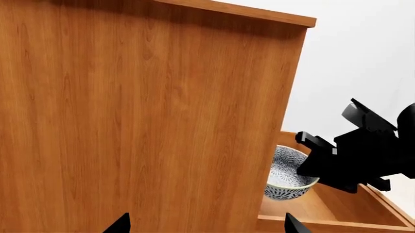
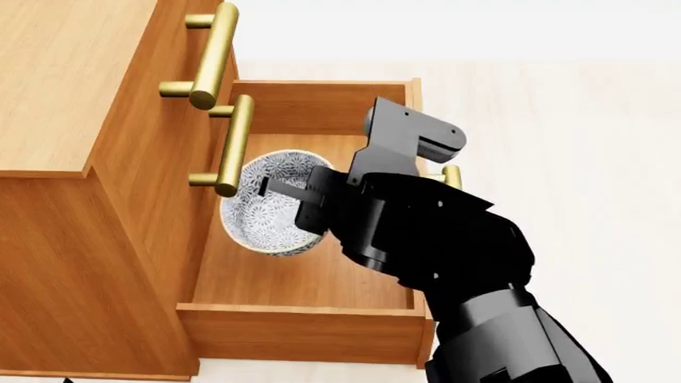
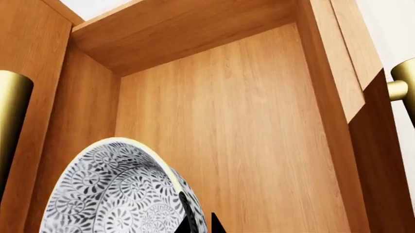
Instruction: Put the bowl in the bottom drawer of the cabinet and close it.
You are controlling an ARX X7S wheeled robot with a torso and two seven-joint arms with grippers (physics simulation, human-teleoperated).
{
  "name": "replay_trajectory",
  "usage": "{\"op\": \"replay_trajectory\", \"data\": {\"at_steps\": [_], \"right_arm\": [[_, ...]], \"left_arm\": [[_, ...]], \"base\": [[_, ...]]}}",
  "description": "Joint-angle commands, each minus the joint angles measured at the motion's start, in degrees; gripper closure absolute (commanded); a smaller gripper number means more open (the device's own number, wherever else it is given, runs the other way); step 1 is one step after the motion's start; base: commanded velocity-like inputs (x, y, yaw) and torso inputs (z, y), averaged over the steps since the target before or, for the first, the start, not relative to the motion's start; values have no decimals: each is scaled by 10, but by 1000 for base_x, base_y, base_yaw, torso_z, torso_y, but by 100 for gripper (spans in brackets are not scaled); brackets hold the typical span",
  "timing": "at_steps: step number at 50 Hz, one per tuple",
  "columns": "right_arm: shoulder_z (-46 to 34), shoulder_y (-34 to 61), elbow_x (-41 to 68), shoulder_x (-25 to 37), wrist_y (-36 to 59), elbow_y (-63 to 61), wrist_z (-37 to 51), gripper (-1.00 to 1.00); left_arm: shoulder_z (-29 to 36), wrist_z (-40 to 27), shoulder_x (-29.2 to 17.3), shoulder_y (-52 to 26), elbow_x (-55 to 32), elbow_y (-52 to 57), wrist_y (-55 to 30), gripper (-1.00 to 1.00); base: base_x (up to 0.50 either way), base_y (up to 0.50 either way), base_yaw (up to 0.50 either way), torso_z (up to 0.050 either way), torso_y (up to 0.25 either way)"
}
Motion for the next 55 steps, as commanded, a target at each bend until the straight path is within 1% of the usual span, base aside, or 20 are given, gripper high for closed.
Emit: {"op": "replay_trajectory", "data": {"at_steps": [1, 27, 28, 40, 55], "right_arm": [[0, 1, 4, -2, -10, 9, -10, 100], [1, -2, 16, 1, -17, 11, 10, 100], [0, 0, 15, 0, -19, 19, 7, -100], [0, 2, 20, 0, -23, 24, 11, -100], [5, -9, 31, 16, -20, -6, 36, -100]], "left_arm": [[1, -1, -1, 0, 0, 1, 0, -100], [6, -1, -1, -1, 1, -3, 3, -100], [6, -1, -1, -2, 1, -3, 4, -100], [7, -3, -2, -2, 1, -1, 2, -100], [9, -4, -3, -2, 1, -1, 1, -100]], "base": [[0, 0, 0, 0, 0], [0, 0, 0, 0, 0], [0, 0, 0, 0, 0], [0, 0, 0, 0, 0], [0, 0, 0, 0, 0]]}}
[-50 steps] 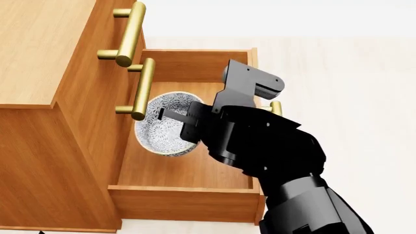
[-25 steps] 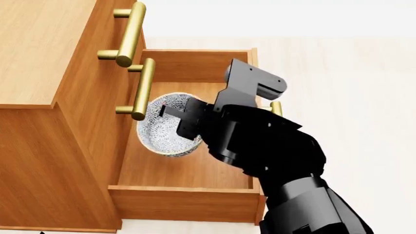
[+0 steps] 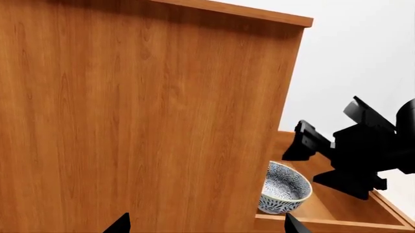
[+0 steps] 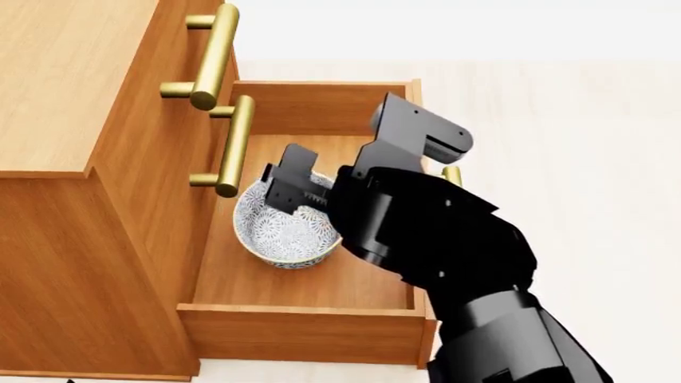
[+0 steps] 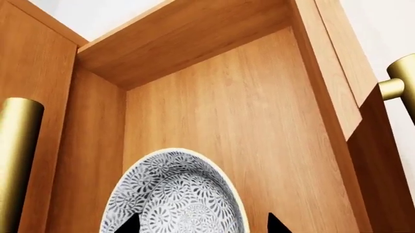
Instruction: Put the bowl in the bottom drawer of the cabinet and close it.
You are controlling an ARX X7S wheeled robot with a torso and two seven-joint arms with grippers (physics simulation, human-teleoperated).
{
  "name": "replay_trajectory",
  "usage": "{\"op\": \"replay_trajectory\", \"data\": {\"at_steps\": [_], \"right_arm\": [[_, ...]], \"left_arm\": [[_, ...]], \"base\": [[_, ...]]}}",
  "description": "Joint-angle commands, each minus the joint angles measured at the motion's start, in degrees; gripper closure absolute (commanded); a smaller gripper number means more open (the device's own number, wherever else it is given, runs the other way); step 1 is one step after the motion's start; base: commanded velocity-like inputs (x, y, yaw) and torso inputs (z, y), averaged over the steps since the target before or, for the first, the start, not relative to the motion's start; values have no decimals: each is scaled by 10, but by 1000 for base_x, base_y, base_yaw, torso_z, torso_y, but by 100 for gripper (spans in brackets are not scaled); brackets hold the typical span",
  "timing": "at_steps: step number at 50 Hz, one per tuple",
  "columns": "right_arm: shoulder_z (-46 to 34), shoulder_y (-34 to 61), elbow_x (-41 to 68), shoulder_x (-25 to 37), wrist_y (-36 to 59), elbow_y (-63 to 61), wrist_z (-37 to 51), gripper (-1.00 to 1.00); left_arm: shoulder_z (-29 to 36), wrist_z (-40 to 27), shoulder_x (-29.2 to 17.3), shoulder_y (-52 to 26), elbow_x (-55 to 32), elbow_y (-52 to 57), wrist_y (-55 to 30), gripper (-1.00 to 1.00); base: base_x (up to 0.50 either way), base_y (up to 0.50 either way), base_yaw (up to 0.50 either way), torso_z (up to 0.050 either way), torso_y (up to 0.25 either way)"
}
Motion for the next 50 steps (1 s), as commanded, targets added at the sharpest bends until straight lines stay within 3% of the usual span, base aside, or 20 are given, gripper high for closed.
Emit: {"op": "replay_trajectory", "data": {"at_steps": [1, 24, 50], "right_arm": [[-4, -8, -1, 16, 4, -13, 25, -100], [6, 3, 17, 43, 25, -70, 72, -100], [60, -1, 92, 145, 84, -259, 196, -100]], "left_arm": [[2, -1, 0, -1, 0, 0, -1, -100], [5, 2, 0, -4, 1, -9, 5, -100], [12, -3, -2, -5, 4, 0, -1, -100]], "base": [[0, 0, 0, 0, 0], [0, 0, 0, 0, 0], [0, 0, 0, 0, 0]]}}
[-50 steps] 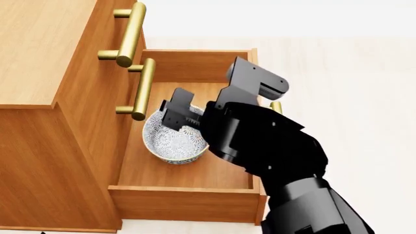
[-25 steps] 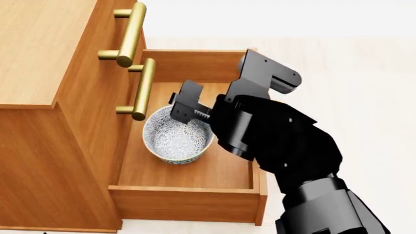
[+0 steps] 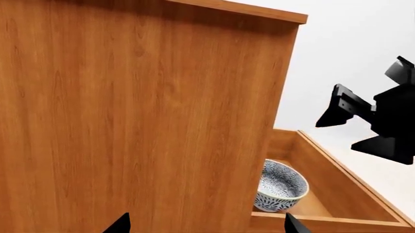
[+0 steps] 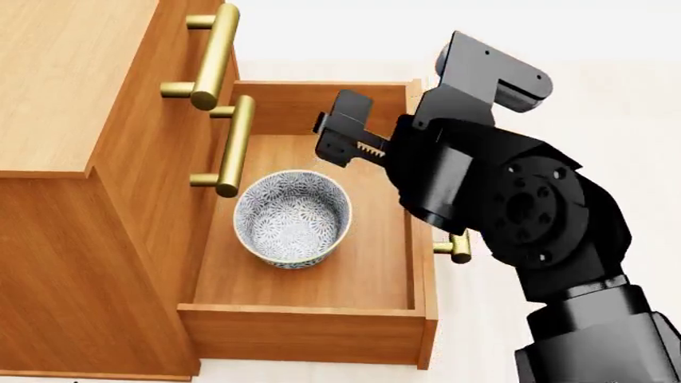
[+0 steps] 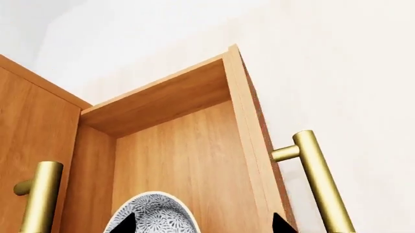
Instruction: Put the bowl in the bottom drawer of the cabinet and close it.
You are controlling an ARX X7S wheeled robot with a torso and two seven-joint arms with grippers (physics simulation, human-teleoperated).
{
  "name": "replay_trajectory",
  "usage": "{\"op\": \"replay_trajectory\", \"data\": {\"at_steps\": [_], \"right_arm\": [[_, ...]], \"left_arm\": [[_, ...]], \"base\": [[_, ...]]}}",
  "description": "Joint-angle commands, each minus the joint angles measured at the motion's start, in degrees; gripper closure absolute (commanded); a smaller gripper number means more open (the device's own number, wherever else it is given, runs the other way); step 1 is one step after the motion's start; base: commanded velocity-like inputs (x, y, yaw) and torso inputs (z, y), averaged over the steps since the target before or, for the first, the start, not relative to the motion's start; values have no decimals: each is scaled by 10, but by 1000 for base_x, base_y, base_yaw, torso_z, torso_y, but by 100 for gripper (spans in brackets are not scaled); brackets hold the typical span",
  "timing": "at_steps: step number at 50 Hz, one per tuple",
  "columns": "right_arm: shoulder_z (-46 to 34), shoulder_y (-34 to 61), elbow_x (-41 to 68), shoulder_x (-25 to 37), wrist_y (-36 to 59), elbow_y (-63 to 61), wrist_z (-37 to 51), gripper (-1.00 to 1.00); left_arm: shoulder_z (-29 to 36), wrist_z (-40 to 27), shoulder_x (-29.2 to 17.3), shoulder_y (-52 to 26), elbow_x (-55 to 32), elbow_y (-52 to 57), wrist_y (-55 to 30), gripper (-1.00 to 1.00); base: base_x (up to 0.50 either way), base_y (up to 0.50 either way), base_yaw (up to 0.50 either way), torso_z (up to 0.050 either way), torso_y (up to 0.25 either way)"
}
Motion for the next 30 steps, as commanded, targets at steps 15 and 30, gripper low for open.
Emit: {"op": "replay_trajectory", "data": {"at_steps": [15, 30], "right_arm": [[35, -37, 54, 96, 45, -161, 91, -100], [18, -137, -35, 179, -13, -341, 61, -100]], "left_arm": [[3, 1, -1, -1, 2, -4, 4, -100], [6, -2, -3, -3, 3, 1, 0, -100]], "base": [[0, 0, 0, 0, 0], [0, 0, 0, 0, 0]]}}
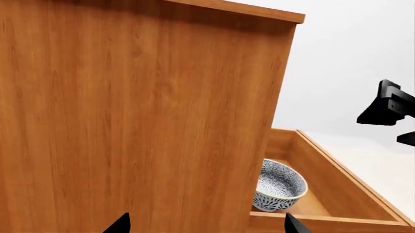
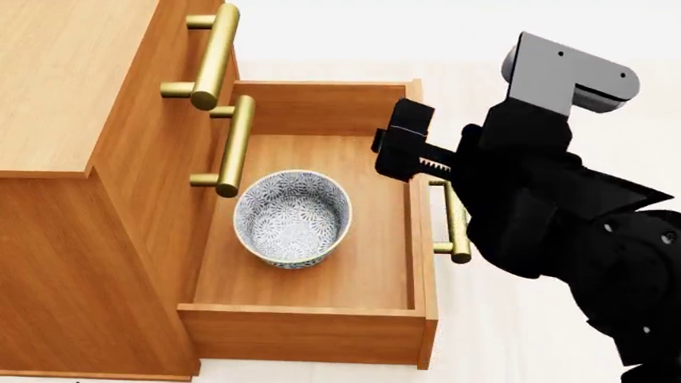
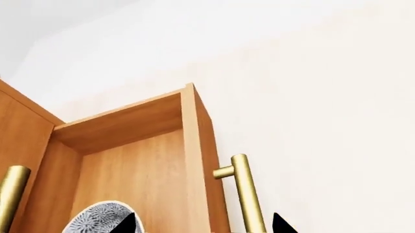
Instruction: Put the bowl in the bottom drawer of the cabinet and close it.
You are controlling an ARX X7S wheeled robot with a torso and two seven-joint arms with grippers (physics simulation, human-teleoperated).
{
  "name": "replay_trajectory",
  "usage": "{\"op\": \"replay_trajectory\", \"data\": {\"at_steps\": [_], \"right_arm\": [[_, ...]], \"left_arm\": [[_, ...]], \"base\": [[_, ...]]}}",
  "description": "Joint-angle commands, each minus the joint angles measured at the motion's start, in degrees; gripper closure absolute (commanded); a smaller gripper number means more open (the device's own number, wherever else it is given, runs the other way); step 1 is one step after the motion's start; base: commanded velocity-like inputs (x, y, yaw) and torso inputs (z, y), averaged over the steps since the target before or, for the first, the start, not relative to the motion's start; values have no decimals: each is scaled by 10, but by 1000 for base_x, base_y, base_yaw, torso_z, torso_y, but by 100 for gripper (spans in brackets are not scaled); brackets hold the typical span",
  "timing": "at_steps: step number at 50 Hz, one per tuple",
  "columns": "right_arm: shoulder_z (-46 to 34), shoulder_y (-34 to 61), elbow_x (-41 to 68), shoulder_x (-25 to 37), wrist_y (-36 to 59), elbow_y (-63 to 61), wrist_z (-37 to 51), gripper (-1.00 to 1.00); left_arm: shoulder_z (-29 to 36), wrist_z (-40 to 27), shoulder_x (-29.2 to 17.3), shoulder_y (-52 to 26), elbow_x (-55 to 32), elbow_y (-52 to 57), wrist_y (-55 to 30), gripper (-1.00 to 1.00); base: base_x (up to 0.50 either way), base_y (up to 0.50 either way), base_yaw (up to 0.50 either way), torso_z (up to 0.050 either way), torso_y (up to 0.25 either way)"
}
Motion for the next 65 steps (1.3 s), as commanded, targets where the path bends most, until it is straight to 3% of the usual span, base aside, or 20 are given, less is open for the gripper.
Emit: {"op": "replay_trajectory", "data": {"at_steps": [1, 16, 33, 48, 65], "right_arm": [[-11, -64, -64, 62, -39, -125, -16, -100], [-13, -199, -219, 155, -178, -277, -39, -100], [-64, -342, -409, 204, -317, -319, -69, -100], [-73, -435, -461, 187, -437, -274, -99, -100], [-78, -456, -475, 161, -470, -227, -109, -100]], "left_arm": [[2, -2, -1, 0, 1, 4, -2, -100], [7, -4, -1, -2, 4, 7, -5, -100], [9, -6, -3, -1, 4, 10, -6, -100], [11, -7, -4, -3, 3, 11, -6, -100], [12, -4, -3, -5, 3, 2, 1, -100]], "base": [[0, 0, 0, 0, 0], [0, 0, 0, 0, 0], [0, 0, 0, 0, 0], [0, 0, 0, 0, 0], [0, 0, 0, 0, 0]]}}
